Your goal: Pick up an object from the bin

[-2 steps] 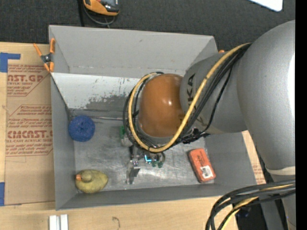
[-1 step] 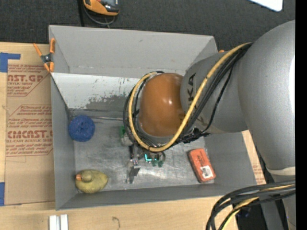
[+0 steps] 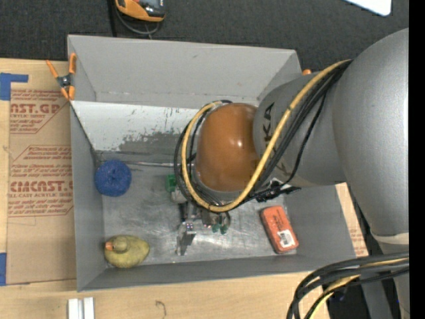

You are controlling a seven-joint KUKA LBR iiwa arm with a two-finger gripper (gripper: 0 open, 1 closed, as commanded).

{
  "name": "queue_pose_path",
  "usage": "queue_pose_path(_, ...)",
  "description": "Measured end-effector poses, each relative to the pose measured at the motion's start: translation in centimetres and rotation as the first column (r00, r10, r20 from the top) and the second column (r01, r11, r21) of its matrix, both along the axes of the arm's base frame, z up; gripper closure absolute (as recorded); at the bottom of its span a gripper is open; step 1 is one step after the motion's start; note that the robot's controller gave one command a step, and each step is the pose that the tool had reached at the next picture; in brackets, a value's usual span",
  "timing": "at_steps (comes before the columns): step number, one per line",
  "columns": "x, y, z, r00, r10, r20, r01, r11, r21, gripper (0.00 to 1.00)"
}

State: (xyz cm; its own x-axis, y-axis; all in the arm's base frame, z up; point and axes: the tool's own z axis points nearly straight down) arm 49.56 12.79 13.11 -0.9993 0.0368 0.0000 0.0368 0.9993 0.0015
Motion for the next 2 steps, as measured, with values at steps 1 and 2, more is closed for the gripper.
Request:
queue_pose_path(1, 1.7, -1.2, 1.6, 1.0, 0.029, -0.002, -0.029, 1.0, -0.002, 0.0)
queue_pose_path(2, 2.3, -4.2, -1.3, 0.943, 0.333, 0.013, -0.333, 0.943, -0.003, 0.0)
